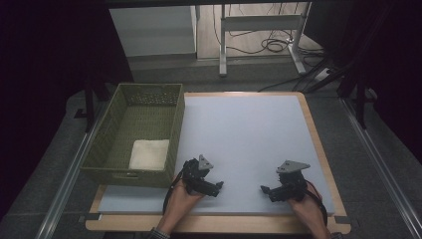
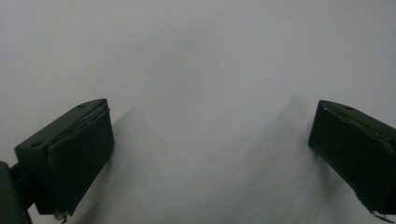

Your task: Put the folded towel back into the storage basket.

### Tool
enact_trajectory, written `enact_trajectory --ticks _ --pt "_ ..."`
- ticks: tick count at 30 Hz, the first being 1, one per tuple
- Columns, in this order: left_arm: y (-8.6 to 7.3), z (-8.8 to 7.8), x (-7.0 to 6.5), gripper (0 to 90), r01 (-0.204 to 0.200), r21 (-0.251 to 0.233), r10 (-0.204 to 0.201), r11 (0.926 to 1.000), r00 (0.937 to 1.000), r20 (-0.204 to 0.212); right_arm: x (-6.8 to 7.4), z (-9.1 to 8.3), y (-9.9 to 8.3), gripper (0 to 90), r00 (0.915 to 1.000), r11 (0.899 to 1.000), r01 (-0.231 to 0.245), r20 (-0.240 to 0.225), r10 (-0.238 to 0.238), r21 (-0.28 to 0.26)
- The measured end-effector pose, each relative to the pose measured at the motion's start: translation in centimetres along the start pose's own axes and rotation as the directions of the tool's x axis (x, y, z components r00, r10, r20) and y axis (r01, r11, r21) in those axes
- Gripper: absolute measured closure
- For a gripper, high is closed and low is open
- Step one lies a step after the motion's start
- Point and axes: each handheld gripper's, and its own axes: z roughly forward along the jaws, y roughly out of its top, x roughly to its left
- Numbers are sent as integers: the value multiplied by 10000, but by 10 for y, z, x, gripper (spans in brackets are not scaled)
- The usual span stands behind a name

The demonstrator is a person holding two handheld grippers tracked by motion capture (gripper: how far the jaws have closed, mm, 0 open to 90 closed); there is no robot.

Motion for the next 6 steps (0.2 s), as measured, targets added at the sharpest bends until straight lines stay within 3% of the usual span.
enact_trajectory --ticks 6 --pt "-1 1 0 1 -64 -59 64 10000 10000 -47 0 0 -1 32 10000 10000 -10 -2 10 -14"
